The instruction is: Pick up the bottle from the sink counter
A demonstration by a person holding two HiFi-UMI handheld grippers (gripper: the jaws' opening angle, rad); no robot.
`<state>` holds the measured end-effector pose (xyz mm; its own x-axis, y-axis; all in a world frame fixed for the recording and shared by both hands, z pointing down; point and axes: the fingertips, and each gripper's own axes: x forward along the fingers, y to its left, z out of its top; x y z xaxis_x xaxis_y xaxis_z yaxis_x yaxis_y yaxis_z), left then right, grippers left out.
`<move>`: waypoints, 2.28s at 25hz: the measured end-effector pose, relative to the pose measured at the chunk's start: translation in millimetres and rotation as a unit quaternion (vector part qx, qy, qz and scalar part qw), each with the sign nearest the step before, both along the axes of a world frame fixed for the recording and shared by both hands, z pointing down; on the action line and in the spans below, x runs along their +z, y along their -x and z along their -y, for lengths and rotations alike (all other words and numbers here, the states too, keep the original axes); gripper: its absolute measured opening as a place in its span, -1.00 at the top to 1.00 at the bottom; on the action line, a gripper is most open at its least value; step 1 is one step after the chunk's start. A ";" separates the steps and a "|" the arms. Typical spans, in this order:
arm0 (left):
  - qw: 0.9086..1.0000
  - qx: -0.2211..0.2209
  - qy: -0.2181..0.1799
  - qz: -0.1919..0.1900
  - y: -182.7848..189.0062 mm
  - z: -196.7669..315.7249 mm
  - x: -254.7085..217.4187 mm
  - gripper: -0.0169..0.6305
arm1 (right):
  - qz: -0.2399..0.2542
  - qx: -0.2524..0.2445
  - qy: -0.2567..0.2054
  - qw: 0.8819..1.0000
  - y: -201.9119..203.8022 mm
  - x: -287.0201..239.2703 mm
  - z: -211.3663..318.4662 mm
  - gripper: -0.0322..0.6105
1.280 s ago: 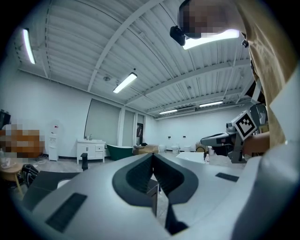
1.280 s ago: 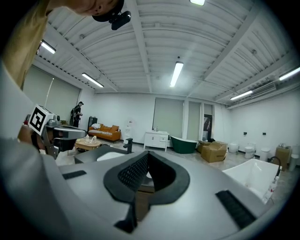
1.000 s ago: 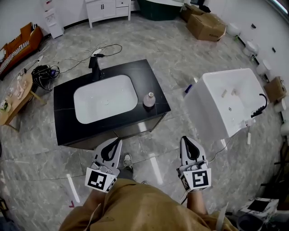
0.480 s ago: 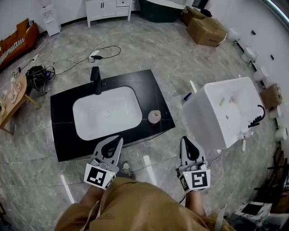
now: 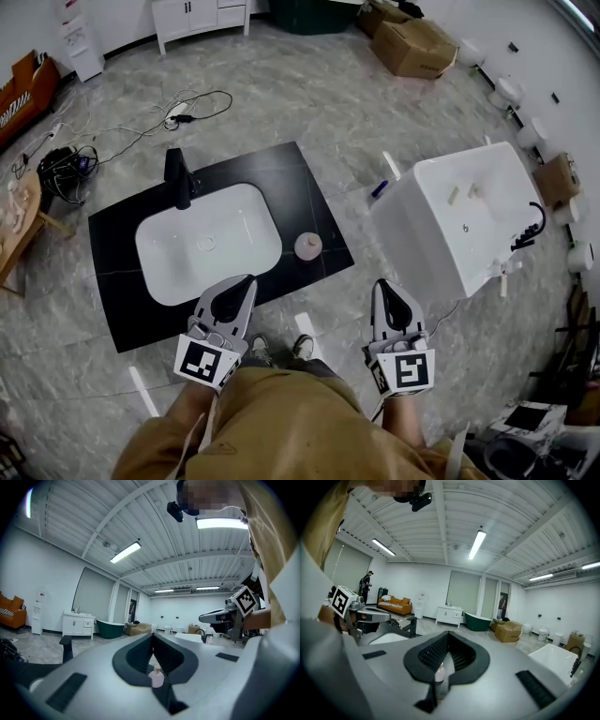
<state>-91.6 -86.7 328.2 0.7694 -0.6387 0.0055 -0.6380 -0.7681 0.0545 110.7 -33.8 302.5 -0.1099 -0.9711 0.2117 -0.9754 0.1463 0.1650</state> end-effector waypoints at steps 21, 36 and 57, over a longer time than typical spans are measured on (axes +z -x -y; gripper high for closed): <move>0.992 -0.110 0.012 0.059 -4.8 -13.0 5.7 0.94 | 0.030 -0.115 -0.018 0.993 -10.8 32.6 61.3 0.69; 0.982 -0.158 0.059 0.090 7.0 -27.1 34.2 0.94 | 0.020 -0.180 0.018 0.983 12.4 111.2 107.0 0.35; 0.964 -0.190 0.132 0.130 27.6 -40.7 92.2 0.94 | 0.020 -0.183 0.081 0.980 29.0 230.7 163.0 0.04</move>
<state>-119.2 -46.0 420.4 0.4301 -0.8243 0.3683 -0.8893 -0.4571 0.0156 81.7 -196.8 533.2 -0.4556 -0.8195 0.3476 -0.8582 0.5081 0.0731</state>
